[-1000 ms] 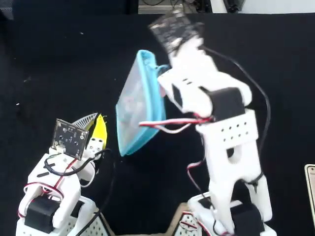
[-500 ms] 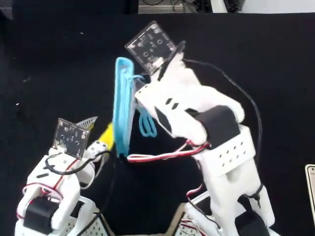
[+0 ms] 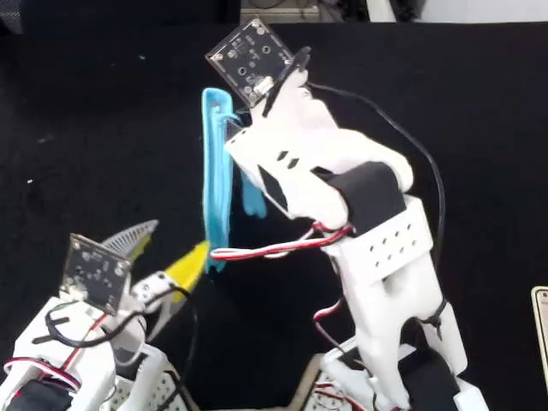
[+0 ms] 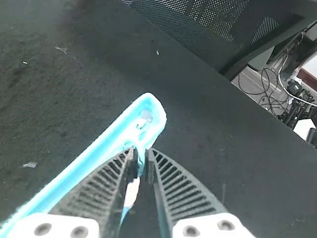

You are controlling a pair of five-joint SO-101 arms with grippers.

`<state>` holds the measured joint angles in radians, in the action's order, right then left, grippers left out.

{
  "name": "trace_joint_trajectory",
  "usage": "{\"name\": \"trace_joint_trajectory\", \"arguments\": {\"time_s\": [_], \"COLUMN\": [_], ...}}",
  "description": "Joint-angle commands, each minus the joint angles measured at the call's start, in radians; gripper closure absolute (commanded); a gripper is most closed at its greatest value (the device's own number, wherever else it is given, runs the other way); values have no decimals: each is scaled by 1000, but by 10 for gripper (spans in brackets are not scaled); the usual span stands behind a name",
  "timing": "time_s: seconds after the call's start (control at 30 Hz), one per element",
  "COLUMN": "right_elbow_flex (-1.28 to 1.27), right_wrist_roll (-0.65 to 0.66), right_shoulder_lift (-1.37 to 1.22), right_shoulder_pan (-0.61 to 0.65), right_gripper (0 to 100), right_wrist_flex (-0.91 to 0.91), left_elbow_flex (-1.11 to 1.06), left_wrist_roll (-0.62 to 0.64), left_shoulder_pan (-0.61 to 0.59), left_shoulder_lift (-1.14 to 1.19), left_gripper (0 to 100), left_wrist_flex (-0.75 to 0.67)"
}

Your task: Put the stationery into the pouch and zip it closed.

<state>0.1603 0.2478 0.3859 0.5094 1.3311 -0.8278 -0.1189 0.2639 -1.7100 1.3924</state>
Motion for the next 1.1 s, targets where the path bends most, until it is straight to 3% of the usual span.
{"name": "trace_joint_trajectory", "arguments": {"time_s": [0.0,0.13,0.3,0.4,0.53,0.7,0.83,1.07], "right_elbow_flex": [48,48,47,47,21,2,2,2], "right_wrist_roll": [-3,-2,2,3,3,3,3,2], "right_shoulder_lift": [-4,2,2,4,2,2,2,4], "right_shoulder_pan": [14,15,14,12,11,11,-8,-115], "right_gripper": [986,986,986,986,986,986,986,986], "right_wrist_flex": [-3,3,25,54,48,46,46,49], "left_elbow_flex": [38,-99,-331,-392,-392,-381,-346,-180], "left_wrist_roll": [-6,8,26,26,26,12,-14,-169], "left_shoulder_pan": [216,248,96,8,7,45,44,42], "left_shoulder_lift": [8,12,14,6,6,6,6,11], "left_gripper": [749,749,749,749,773,978,970,970], "left_wrist_flex": [5,-161,-439,-509,-512,-512,-505,-333]}}
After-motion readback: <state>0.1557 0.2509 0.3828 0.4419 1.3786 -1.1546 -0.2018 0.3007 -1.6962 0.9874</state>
